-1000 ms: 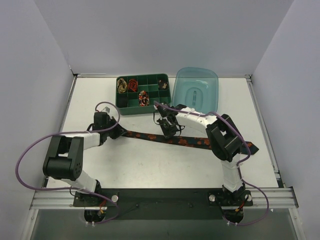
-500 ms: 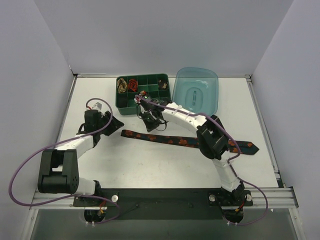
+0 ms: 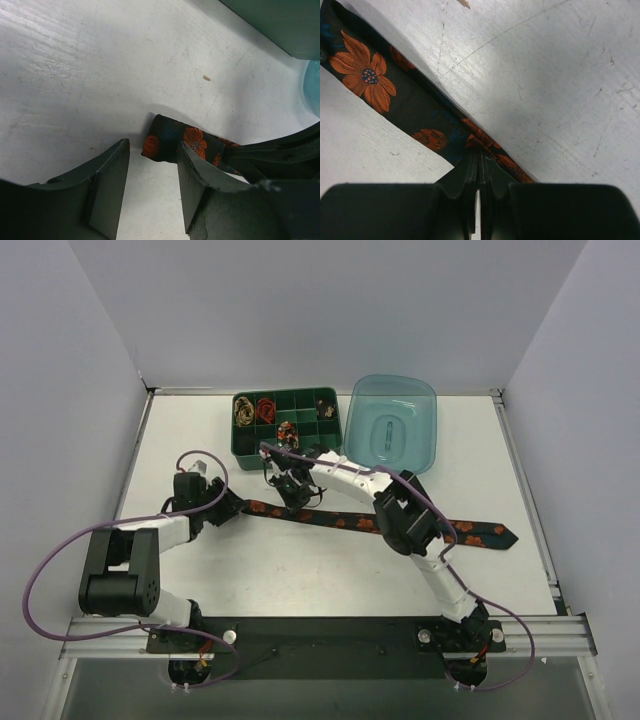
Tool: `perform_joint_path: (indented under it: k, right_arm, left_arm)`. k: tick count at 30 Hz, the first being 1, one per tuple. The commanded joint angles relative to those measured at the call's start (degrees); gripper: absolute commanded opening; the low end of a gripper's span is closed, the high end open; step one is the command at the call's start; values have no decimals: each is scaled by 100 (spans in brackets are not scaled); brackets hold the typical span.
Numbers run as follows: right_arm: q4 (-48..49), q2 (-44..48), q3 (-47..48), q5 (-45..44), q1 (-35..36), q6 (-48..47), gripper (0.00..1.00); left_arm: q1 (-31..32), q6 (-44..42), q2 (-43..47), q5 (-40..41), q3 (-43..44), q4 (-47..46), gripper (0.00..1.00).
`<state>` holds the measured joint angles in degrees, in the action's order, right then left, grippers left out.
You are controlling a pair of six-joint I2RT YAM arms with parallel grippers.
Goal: Roll the ties
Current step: Roll the tie at the center of the board.
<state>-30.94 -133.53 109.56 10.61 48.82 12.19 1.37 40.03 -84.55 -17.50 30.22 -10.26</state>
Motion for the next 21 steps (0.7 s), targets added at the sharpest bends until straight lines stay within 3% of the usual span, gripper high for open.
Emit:
perform_joint_path:
  k: [1, 9, 13, 21]
  right_arm:
    - [-404, 47, -451, 396, 31, -233, 0]
    - [-448, 468, -1454, 1083, 146, -928, 0]
    - [-422, 662, -1744, 1181, 154, -1104, 0]
    - [-439, 504, -1149, 697, 102, -534, 0]
  left_arm:
    - [-31, 13, 105, 53, -235, -309, 53]
    - [21, 154, 413, -298, -754, -626, 54]
    - [48, 189, 1079, -360, -1192, -714, 55]
    - [39, 496, 2442, -351, -1826, -302, 62]
